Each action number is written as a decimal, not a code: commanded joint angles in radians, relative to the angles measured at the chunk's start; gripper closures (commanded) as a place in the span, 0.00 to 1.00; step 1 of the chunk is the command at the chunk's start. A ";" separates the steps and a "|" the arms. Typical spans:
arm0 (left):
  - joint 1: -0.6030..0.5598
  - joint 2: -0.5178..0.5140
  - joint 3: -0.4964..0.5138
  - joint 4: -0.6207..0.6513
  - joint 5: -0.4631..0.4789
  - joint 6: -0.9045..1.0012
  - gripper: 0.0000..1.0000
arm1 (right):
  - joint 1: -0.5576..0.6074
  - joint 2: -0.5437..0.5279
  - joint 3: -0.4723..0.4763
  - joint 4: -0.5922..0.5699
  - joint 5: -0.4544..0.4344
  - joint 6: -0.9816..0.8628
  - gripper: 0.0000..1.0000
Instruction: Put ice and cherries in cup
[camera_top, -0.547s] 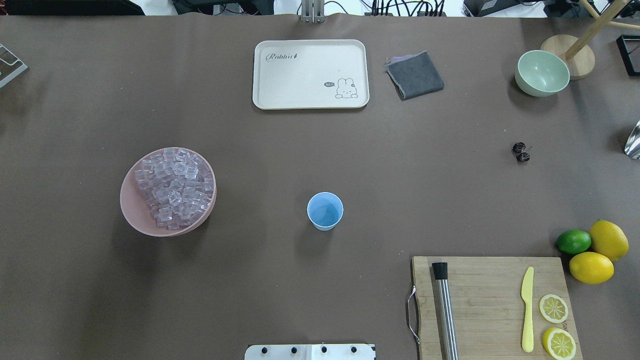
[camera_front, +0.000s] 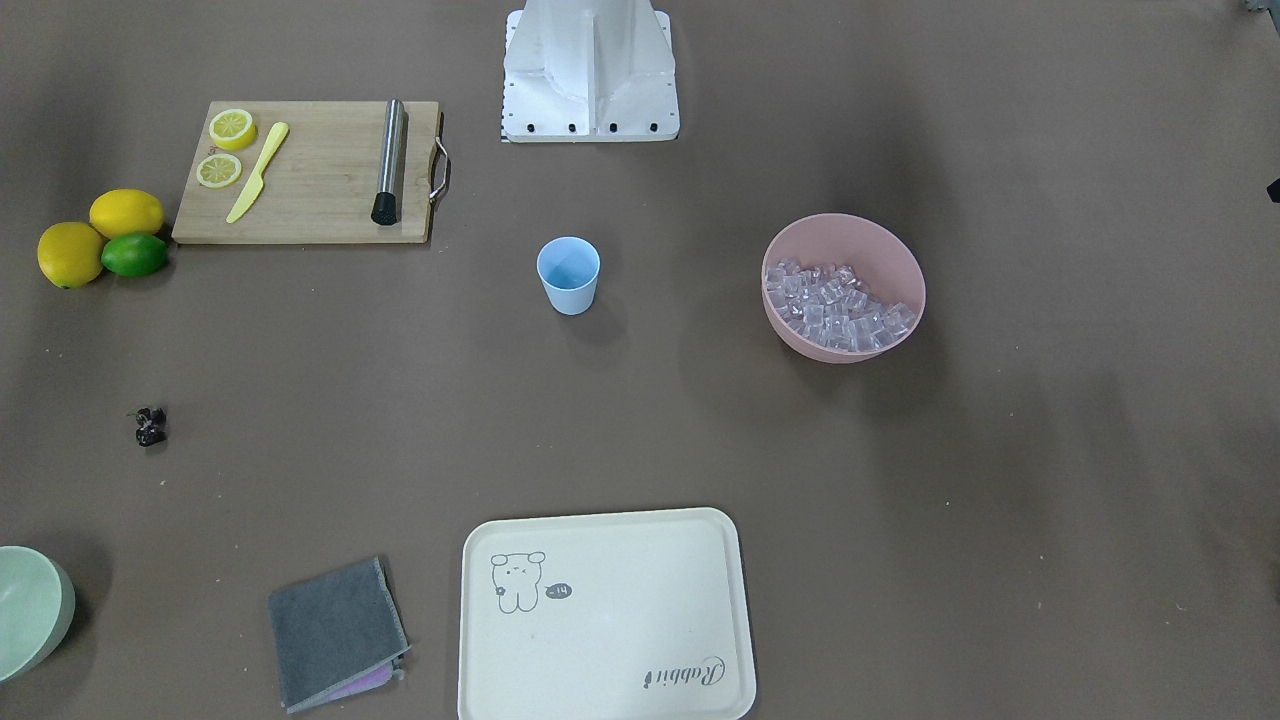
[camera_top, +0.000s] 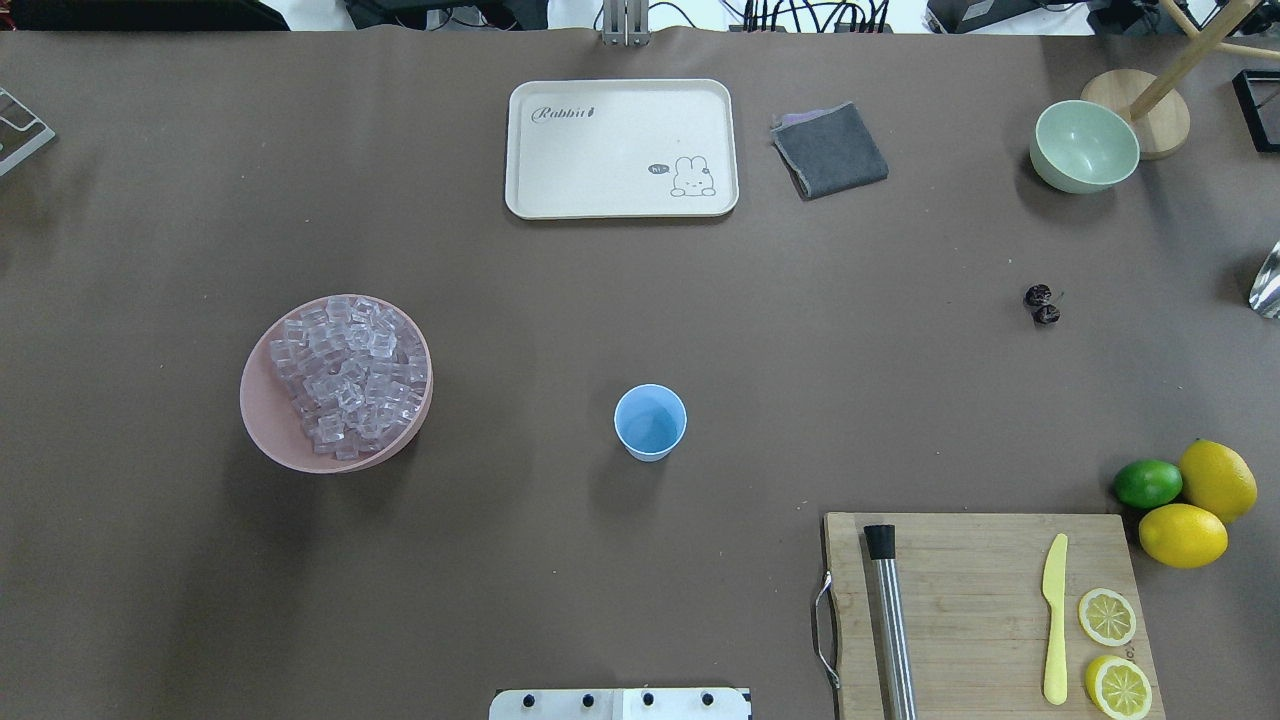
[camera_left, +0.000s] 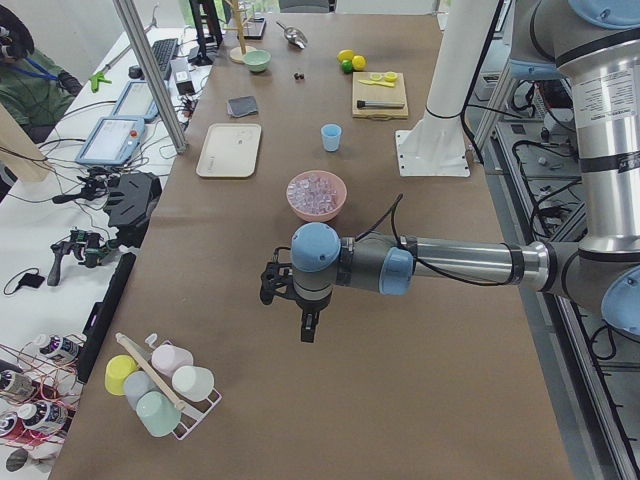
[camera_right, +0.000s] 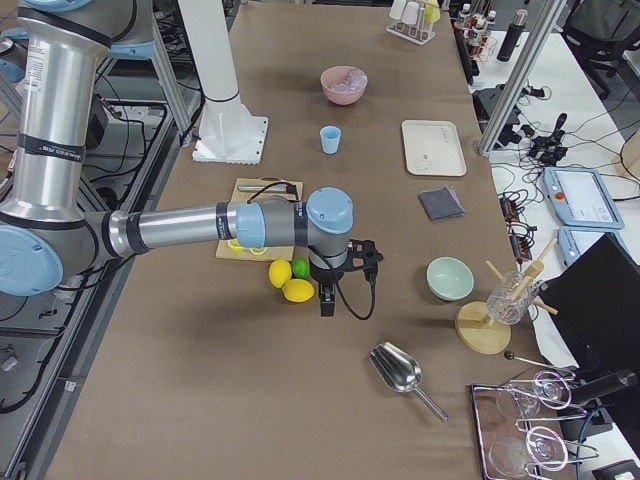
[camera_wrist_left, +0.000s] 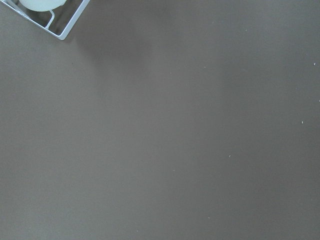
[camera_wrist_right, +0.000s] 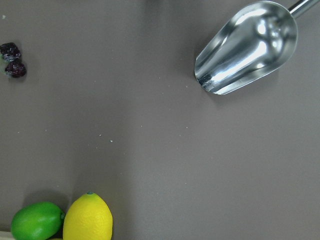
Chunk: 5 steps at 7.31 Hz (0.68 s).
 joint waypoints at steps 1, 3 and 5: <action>0.000 -0.002 -0.001 0.000 0.000 0.000 0.01 | 0.001 0.005 0.015 0.001 0.006 0.006 0.00; 0.000 -0.004 -0.001 -0.001 -0.001 0.000 0.01 | 0.010 0.020 0.055 0.007 0.016 -0.003 0.00; 0.000 -0.019 0.001 0.003 0.000 -0.001 0.01 | 0.053 0.088 -0.026 0.240 -0.012 0.008 0.00</action>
